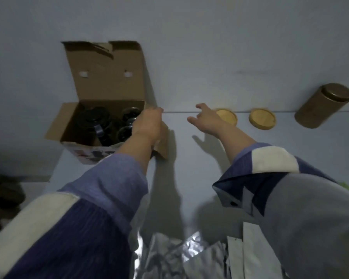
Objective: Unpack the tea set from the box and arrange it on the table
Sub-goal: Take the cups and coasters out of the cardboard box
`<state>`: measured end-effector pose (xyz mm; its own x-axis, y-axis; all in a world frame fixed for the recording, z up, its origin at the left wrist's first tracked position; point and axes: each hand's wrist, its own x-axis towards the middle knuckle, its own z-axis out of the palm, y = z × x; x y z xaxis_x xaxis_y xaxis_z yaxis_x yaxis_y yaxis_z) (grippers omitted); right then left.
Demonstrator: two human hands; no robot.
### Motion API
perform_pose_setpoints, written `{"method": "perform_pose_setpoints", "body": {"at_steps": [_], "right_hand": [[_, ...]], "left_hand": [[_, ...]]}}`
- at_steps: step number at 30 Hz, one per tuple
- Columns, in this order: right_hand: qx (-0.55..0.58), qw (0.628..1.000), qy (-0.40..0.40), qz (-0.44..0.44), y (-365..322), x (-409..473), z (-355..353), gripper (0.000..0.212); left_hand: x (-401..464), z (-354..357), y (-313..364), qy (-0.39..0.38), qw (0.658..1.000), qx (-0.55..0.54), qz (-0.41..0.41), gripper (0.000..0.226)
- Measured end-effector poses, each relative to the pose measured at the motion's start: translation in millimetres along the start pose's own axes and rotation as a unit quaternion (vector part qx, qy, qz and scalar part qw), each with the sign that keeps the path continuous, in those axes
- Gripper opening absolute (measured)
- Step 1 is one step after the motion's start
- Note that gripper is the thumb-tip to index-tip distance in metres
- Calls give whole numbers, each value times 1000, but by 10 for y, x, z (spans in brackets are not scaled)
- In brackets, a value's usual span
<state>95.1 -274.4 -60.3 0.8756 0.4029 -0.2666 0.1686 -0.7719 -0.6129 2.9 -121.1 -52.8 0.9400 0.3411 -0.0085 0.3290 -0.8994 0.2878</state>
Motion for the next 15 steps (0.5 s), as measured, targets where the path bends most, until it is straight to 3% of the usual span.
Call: {"method": "perform_pose_setpoints", "body": {"at_steps": [4, 8, 12, 15], "right_hand": [[-7, 996, 25, -83, -597, -220, 261, 51], [-75, 985, 18, -155, -1085, -344, 563, 43], [-258, 953, -18, -158, -1324, -365, 830, 44], [-339, 932, -18, -124, -1427, -345, 924, 55]], "left_hand": [[-215, -291, -491, 55, 996, 13, -65, 43], [-391, -384, -1085, 6, 991, 8, -135, 56], [-555, -293, -1500, -75, 988, 54, -127, 90], [-638, -219, -1545, -74, 989, 61, -112, 98]]}}
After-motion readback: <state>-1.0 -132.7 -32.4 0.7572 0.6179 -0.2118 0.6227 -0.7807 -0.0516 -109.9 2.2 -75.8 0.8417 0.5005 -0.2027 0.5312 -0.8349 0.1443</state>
